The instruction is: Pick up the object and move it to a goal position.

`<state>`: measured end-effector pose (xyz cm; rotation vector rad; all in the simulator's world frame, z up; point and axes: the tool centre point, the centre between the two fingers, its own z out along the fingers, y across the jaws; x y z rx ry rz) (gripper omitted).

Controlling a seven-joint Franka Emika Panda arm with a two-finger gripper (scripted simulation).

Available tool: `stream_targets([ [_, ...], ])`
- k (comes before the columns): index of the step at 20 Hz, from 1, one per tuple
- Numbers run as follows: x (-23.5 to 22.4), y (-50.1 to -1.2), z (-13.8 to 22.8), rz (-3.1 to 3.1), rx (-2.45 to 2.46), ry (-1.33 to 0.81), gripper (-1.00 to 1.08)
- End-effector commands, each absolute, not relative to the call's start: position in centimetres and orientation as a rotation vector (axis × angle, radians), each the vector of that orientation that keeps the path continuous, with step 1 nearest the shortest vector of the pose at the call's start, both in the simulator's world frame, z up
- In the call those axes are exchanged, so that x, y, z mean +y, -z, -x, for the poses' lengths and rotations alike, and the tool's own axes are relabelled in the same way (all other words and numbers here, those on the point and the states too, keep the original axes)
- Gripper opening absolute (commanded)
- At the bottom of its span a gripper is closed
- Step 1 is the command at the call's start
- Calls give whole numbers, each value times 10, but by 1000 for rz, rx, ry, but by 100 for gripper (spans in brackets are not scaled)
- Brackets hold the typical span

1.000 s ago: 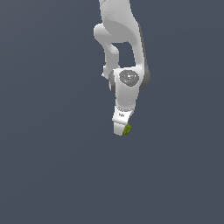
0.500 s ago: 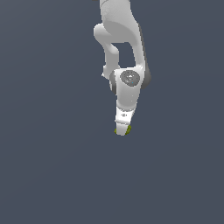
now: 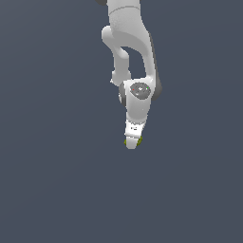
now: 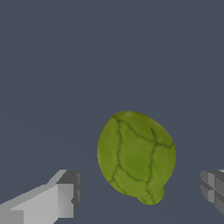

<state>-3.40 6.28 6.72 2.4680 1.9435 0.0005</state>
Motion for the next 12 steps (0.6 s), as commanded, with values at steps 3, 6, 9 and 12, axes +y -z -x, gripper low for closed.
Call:
stream_targets([
  [3,63,-48,35,-2466,1946,0,100],
  [6,63,-42,34,-2466,1947,0,100],
  [9,63,-41,34,-2466,1947,0,-100],
  [12,63,-41,34,-2466,1947,0,-100],
])
